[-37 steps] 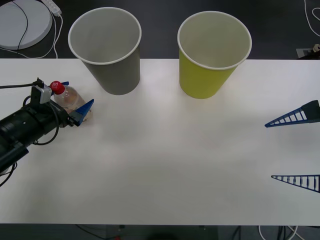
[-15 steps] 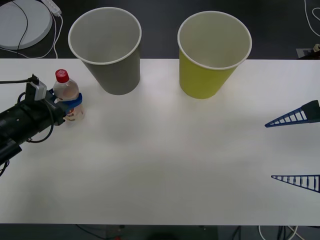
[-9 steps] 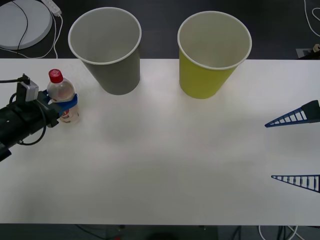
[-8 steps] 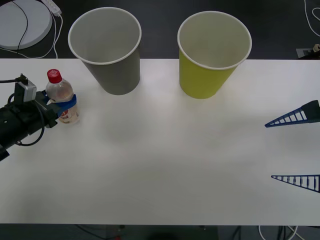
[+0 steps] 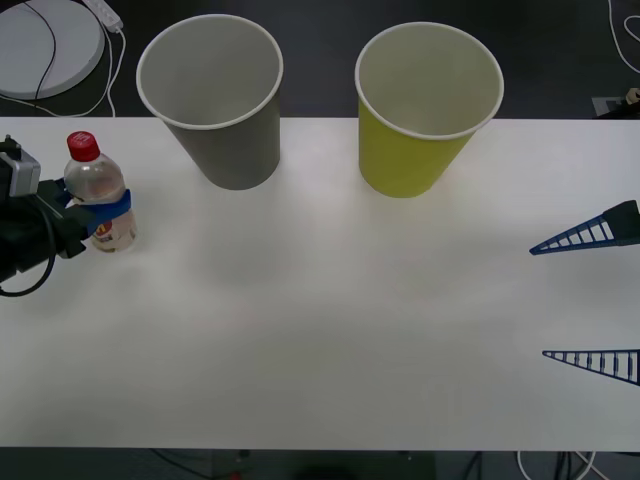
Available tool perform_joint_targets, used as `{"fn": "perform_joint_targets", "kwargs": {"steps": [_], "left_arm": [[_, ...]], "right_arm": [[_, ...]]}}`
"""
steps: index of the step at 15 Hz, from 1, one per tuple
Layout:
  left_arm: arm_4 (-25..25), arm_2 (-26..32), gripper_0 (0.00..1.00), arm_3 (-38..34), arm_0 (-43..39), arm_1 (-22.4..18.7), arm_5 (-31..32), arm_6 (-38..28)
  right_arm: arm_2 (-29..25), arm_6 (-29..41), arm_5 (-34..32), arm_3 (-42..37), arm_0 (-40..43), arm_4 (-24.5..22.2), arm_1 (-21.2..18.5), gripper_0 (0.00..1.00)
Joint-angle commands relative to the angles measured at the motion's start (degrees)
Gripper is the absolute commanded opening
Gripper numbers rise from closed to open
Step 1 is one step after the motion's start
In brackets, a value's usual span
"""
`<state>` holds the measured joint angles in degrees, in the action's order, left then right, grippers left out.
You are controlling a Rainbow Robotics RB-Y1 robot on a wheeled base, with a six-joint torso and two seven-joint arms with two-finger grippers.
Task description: Put the can into the green bin and the plastic bottle into the gray bin
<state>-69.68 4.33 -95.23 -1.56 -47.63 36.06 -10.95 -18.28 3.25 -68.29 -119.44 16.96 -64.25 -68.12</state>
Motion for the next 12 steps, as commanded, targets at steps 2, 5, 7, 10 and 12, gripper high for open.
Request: {"fn": "perform_joint_targets", "kwargs": {"steps": [2,5,7,10,12], "left_arm": [[-4.2,4.0,0.00,-1.6,0.0,-2.9,6.7,-8.0],[-5.6,6.6,0.00,-2.2,0.3,-6.3,11.5,-12.7],[-5.4,7.4,0.00,-2.2,0.4,-9.5,13.1,-13.9],[-5.5,7.4,0.00,-2.2,1.4,-15.3,14.3,-17.0],[-5.5,7.5,0.00,-1.0,3.5,-18.1,17.1,-18.3]], "right_arm": [[0.0,0.0,0.0,0.0,0.0,0.0,0.0,1.00],[0.0,0.0,0.0,0.0,0.0,0.0,0.0,1.00],[0.0,0.0,0.0,0.0,0.0,0.0,0.0,1.00],[0.0,0.0,0.0,0.0,0.0,0.0,0.0,1.00],[0.0,0.0,0.0,0.0,0.0,0.0,0.0,1.00]]}}
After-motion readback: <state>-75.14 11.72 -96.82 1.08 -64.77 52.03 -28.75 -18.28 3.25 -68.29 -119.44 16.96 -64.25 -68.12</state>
